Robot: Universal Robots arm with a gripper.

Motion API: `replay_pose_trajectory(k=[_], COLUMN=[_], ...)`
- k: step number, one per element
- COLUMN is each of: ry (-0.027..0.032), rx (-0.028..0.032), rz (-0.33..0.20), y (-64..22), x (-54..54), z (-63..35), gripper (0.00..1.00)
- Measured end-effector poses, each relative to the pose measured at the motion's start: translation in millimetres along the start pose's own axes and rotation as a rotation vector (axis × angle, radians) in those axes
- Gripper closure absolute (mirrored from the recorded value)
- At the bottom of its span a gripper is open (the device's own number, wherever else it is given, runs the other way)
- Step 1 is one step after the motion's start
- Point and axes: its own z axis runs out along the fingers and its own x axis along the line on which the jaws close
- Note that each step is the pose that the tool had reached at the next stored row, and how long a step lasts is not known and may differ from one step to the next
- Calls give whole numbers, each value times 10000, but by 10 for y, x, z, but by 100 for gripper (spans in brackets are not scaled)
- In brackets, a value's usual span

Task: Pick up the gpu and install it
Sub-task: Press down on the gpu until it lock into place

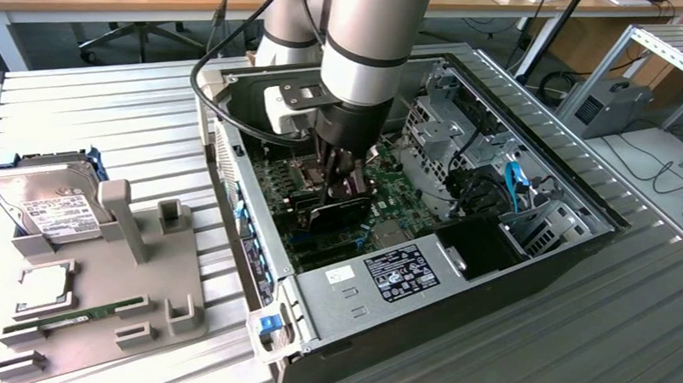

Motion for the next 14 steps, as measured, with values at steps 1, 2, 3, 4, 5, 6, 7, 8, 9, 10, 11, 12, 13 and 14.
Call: replay_pose_trajectory(k=[1, 2, 3, 4, 5, 6, 7, 8, 9, 10, 11, 12, 13, 14], ry=[1, 1, 1, 1, 1, -1, -1, -2, -3, -3, -1, -2, -2, -2], rx=[-6, -9, -13, -16, -19, -26, -27, -26, -26, -26, -26, -26, -26, -26], rz=[1, 0, 0, 0, 0, 1, 0, 0, 1, 1, 1, 0, 1, 0], y=[-23, -44, -67, -88, -109, -184, -201, -204, -205, -205, -205, -205, -205, -205], x=[-1, -1, -2, -2, -3, -5, -5, -5, -5, -6, -6, -6, -6, -6], z=[-1, 0, 0, 0, -1, -1, -2, -2, -2, -2, -3, -3, -3, -3], gripper=[89, 89, 89, 89, 89, 89, 89, 89, 89, 89, 89, 89, 89, 89])
